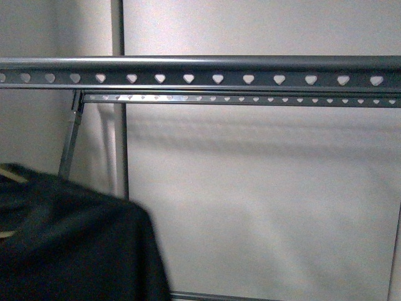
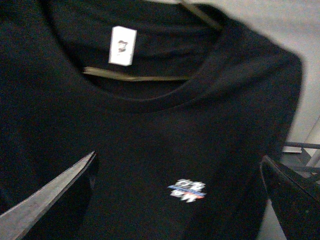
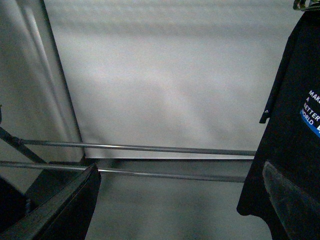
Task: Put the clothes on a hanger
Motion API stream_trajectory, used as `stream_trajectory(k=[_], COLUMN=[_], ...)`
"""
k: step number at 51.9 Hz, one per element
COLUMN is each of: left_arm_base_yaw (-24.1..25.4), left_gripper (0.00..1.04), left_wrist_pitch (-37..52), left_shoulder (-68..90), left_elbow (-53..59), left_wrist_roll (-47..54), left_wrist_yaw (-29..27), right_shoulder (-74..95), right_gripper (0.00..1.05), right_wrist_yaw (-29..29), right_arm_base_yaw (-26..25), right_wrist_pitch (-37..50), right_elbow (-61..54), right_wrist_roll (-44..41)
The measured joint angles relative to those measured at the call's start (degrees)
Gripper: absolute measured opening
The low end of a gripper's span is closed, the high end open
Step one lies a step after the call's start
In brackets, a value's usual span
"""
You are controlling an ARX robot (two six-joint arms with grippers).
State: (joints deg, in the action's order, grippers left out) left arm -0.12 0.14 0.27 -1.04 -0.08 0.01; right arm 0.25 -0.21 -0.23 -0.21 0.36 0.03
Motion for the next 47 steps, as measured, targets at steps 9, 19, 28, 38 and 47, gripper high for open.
stream_trajectory(k=[9, 19, 28, 38, 47], left_arm_base_yaw=[0.0, 0.09, -0.17, -5.66, -7.5], left_gripper=[0.98, 0.98, 0.98, 0.98, 0.98], left_wrist_pitch=[0.0, -0.04, 6.36, 16.72, 15.17], left_shoulder=[0.0, 0.04, 18.84, 53.57, 79.58], left_elbow=[0.0, -0.02, -5.79, -24.13, -39.74], left_wrist_roll=[-0.02, 0.02, -7.54, -26.93, -37.79], left_wrist_yaw=[0.0, 0.33, -0.31, -19.45, -27.67], right_shoulder=[0.0, 0.0, 0.0, 0.0, 0.0], right_gripper=[0.97, 0.97, 0.97, 0.97, 0.97], right_wrist_yaw=[0.0, 0.0, 0.04, 0.11, 0.11], right_arm_base_yaw=[0.0, 0.0, 0.0, 0.0, 0.0], right_wrist_pitch=[0.0, 0.0, 0.0, 0.0, 0.0], right_elbow=[0.0, 0.0, 0.0, 0.0, 0.0], right_wrist_roll=[0.0, 0.0, 0.0, 0.0, 0.0])
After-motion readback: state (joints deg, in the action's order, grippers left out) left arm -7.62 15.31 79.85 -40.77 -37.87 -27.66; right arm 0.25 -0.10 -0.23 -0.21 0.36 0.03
